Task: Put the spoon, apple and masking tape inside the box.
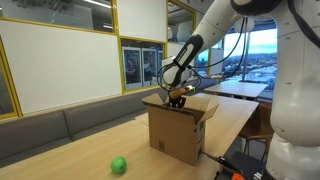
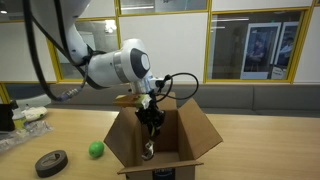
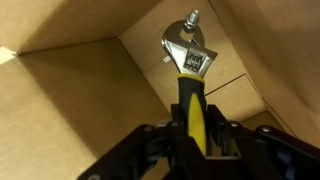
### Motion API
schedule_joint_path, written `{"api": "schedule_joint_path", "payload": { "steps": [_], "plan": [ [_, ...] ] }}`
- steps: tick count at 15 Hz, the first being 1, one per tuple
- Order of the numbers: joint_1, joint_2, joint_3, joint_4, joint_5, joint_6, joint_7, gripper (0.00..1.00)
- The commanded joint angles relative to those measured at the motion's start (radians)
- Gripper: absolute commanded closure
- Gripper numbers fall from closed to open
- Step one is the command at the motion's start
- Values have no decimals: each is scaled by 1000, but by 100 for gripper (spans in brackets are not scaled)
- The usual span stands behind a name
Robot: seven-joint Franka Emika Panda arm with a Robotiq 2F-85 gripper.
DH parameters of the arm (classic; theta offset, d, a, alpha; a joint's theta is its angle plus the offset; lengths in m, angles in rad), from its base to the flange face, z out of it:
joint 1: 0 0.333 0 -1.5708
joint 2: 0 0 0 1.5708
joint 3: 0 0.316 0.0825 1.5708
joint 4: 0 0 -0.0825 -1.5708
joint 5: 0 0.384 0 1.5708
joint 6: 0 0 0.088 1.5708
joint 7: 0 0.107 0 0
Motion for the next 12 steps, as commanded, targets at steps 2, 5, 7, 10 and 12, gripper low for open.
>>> {"api": "schedule_joint_path", "payload": {
  "steps": [2, 5, 7, 10, 12],
  "plan": [
    [13, 32, -4, 16, 94, 19, -84, 85],
    [21, 38, -1, 15, 133, 6, -104, 42],
    [28, 38, -1, 15, 143, -4, -108, 30],
    [33, 31, 1, 11, 164, -9, -119, 5],
    [36, 25, 6, 10, 184, -16, -132, 0]
  ]
}}
